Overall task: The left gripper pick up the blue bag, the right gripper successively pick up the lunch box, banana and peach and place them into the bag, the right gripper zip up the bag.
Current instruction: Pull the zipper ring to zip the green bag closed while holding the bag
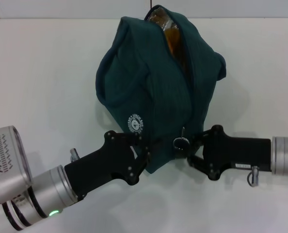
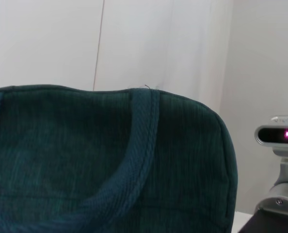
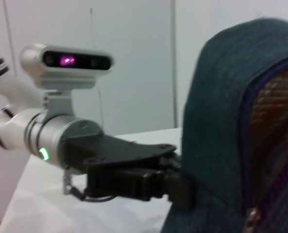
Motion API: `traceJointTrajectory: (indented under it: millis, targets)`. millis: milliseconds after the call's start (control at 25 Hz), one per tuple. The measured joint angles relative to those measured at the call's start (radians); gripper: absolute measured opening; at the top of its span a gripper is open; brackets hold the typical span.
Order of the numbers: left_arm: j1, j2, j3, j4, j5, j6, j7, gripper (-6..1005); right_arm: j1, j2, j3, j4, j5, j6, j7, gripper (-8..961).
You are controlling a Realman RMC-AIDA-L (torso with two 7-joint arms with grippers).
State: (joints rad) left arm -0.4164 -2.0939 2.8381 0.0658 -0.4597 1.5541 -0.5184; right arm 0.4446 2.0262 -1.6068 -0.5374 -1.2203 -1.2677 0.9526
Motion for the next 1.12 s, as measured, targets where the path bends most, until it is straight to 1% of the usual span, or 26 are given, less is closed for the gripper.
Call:
traceJointTrajectory:
  millis: [160,360,520,680,840,1120]
  targets:
    - [-0.002,0.001,-0.004,-0.002,-0.001,-0.001,0.006,64,-0.006,-0.001,0.002,-0.004,0.029,-0.001,-0.016,151]
    - [-0.006,0.001,-0.006,-0.003,-0.006,-0.004,0.024,64,0.008,-0.001,-0.002,0.006,0.036,-0.002,-0.031,26]
    - [-0.005,0.002,-0.007,-0.004,-0.012,-0.012,0.025,62,0.008,-0.005,0.004,0.005,0.049,-0.030,-0.057,17]
    - [-0.005,0.001,-0.007,-0.004,-0.014,-0.049,0.036,62,-0.004,-0.007,0.017,0.008,0.115,-0.042,-0.123,13]
    - [-0.006,0.000,-0.005,-0.005,-0.011,-0.069,0.048,71,-0.016,-0.001,0.041,0.017,0.166,-0.057,-0.204,14]
    - [-0.006,-0.001,-0.002,-0.004,-0.008,-0.084,0.067,86,-0.030,0.000,0.037,0.019,0.252,-0.098,-0.299,12]
